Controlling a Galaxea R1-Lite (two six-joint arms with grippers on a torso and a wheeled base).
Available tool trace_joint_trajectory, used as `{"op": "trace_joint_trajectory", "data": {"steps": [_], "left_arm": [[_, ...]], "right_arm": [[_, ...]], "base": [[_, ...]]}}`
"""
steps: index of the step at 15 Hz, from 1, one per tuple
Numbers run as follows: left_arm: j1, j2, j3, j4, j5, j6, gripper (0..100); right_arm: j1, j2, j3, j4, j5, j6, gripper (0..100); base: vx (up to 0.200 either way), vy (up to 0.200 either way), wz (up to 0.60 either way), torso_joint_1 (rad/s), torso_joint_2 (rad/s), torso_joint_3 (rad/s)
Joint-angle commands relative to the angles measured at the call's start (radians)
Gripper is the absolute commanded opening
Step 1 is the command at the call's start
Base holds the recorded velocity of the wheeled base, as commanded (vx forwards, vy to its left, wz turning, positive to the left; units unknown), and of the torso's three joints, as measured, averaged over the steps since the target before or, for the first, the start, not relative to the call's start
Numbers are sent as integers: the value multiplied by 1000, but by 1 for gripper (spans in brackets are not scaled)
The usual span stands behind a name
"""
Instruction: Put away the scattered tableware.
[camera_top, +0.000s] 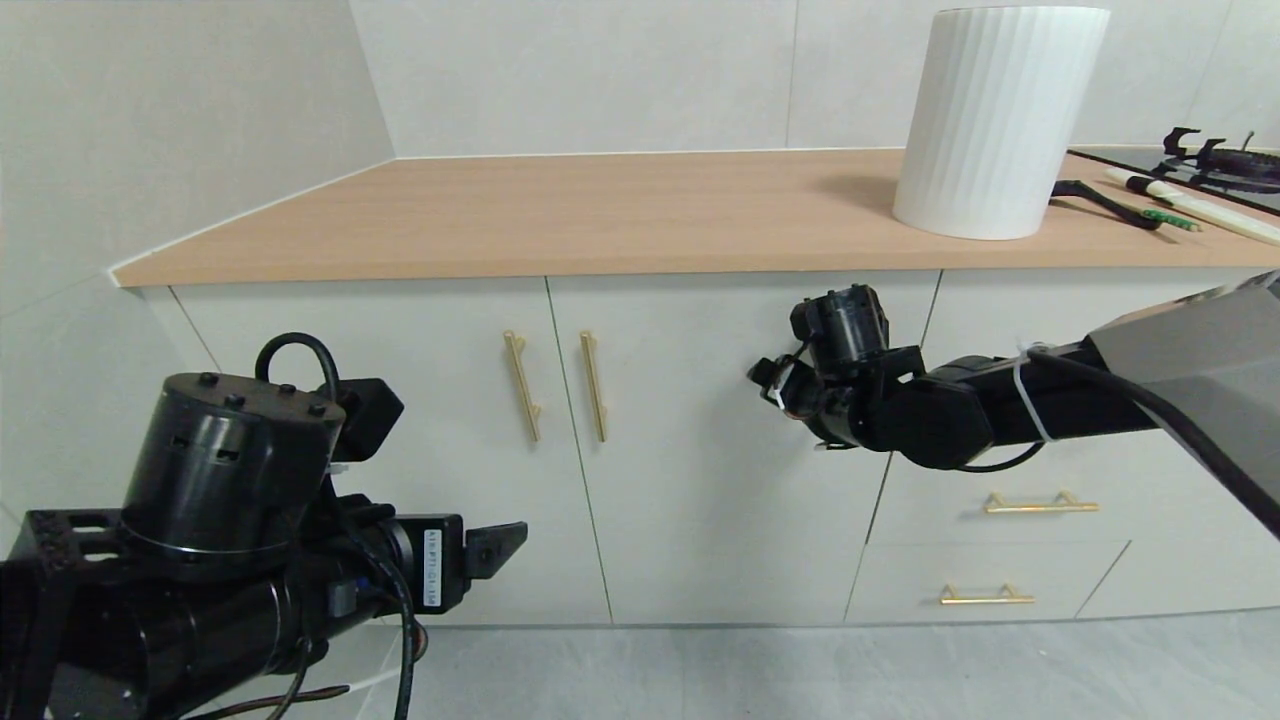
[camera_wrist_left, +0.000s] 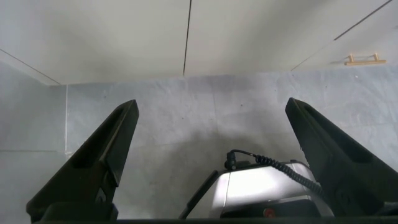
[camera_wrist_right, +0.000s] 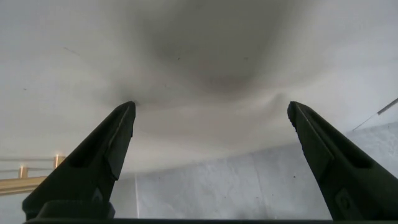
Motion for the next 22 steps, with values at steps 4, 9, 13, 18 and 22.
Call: {"op": "trace_joint_trajectory", "data": {"steps": [4,9,13,18,22], "left_arm": [[0,1,0,-1,1,0,100],[0,-1,0,-2,-1,0,100],[52,-82,-1,-13,-1,1,100],[106,-427,160,-13,-1,21,100],[226,-809,256,-1,-2,165,100]], "right_arm": [[4,-245,312,-14,284,-89,100],[4,-349,399,-68,352,-189,100],[-1,-629,508,-69,306,-291,100],[-39,-1126,871,-72,174,-554,100],[-121,-1525,1013,58,151,-638,100]], "base": [[0,0,0,0,0,0],[0,0,0,0,0,0],[0,0,0,0,0,0],[0,0,0,0,0,0],[0,0,0,0,0,0]]}}
